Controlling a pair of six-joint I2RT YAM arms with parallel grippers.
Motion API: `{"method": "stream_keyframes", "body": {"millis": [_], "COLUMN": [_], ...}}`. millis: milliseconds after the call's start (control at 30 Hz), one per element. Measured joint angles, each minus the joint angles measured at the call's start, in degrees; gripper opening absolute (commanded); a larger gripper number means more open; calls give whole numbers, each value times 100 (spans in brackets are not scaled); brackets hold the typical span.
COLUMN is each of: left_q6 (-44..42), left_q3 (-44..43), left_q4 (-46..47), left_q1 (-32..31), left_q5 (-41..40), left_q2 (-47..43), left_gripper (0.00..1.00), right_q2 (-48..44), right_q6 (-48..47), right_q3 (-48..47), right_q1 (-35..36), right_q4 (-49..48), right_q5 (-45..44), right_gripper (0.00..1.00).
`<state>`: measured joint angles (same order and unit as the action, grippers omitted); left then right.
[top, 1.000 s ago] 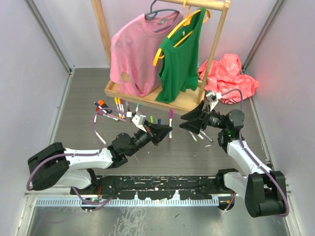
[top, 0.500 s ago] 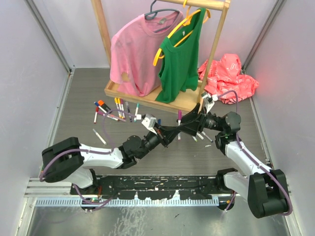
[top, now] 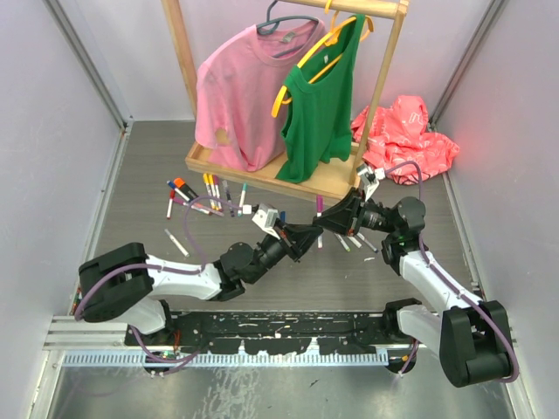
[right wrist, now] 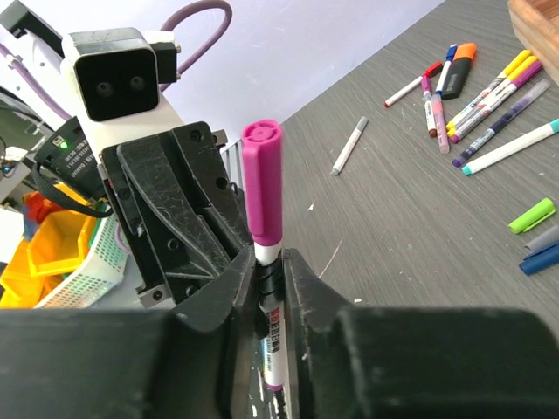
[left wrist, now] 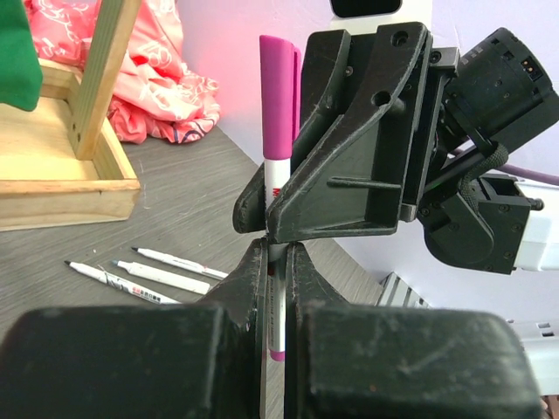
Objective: Open the pen caps
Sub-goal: Pick up the pen from the center of the board.
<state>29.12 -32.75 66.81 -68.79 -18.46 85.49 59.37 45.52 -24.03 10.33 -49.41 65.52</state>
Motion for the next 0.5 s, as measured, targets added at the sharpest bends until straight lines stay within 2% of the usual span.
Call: {"method": "stream_keyframes", "body": {"millis": [67,167,333,500], "left_q6": [17,37,15,-66], "left_q3": [0,0,13,315], "left_q4": [20,17,13,-168], "left_q1": [-11,-11,-11,-11], "left_q5": [-28,-39,50,219], "left_q2": [0,4,4,-328], "left_gripper": [7,23,42,67], "right_q2": [0,0,0,0], "right_q6": [-83,-249,-671,-1436], "right_q3": [-2,-31,-229,-608], "right_q1": [0,2,0,-37], "right_q4": [35,131,713,1659], "right_q5": [-7,11,66,236], "right_gripper": [10,3,1,1]}}
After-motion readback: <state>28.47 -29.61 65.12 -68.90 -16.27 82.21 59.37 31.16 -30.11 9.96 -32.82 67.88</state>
